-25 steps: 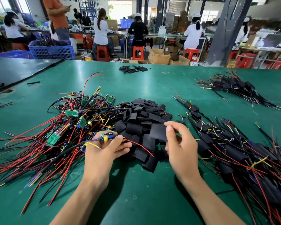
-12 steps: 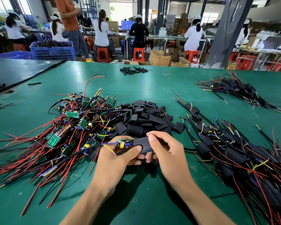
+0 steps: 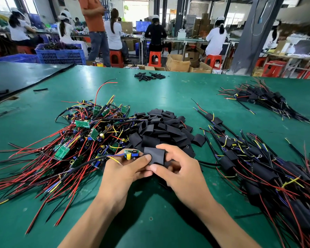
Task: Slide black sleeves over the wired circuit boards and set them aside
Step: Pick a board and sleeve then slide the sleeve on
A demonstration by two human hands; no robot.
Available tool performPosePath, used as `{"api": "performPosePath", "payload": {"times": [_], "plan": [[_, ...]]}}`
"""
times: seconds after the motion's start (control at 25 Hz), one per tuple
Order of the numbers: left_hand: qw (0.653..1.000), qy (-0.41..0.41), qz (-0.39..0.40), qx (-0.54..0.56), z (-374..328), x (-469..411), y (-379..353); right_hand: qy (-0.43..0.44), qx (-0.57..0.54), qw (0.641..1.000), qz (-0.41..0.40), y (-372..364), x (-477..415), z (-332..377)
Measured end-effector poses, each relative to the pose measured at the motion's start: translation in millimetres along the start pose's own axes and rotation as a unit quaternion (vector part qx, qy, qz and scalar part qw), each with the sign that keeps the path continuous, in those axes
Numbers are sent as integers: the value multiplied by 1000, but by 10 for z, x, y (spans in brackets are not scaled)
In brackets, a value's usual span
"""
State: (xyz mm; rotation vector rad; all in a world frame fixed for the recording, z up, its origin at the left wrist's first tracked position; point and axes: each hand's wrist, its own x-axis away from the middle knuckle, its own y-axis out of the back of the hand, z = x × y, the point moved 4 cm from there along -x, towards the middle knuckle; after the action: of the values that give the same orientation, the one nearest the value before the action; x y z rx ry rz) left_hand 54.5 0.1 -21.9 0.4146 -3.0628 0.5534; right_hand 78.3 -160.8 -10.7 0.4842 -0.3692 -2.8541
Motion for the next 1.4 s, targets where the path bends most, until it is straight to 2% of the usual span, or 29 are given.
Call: {"api": "performPosePath", "payload": {"times": [0.2, 0.36, 0.48, 0.56, 0.72, 0.92, 1.16, 1.4], "plan": [[1000, 23, -10, 19, 34, 0, -12, 21, 17, 999, 31, -3, 7, -1], [996, 36, -16, 77, -9, 12, -24, -2, -42, 998, -56, 60, -38, -44], [990, 13, -59, 127, -66, -3, 20, -25, -122, 980, -156, 272, -111, -118], [984, -1, -80, 157, -108, -11, 52, -52, -169, 966, -189, 397, -147, -184], [971, 10, -106, 216, -153, -29, 119, -103, -248, 948, -171, 430, -196, -261], [959, 46, -90, 267, -167, -69, 145, -137, -289, 937, -140, 345, -188, -260], [954, 44, -87, 285, -172, -77, 163, -146, -316, 930, -116, 248, -172, -224], [953, 55, -94, 283, -163, -49, 141, -160, -354, 912, -130, 188, -153, -237]]}}
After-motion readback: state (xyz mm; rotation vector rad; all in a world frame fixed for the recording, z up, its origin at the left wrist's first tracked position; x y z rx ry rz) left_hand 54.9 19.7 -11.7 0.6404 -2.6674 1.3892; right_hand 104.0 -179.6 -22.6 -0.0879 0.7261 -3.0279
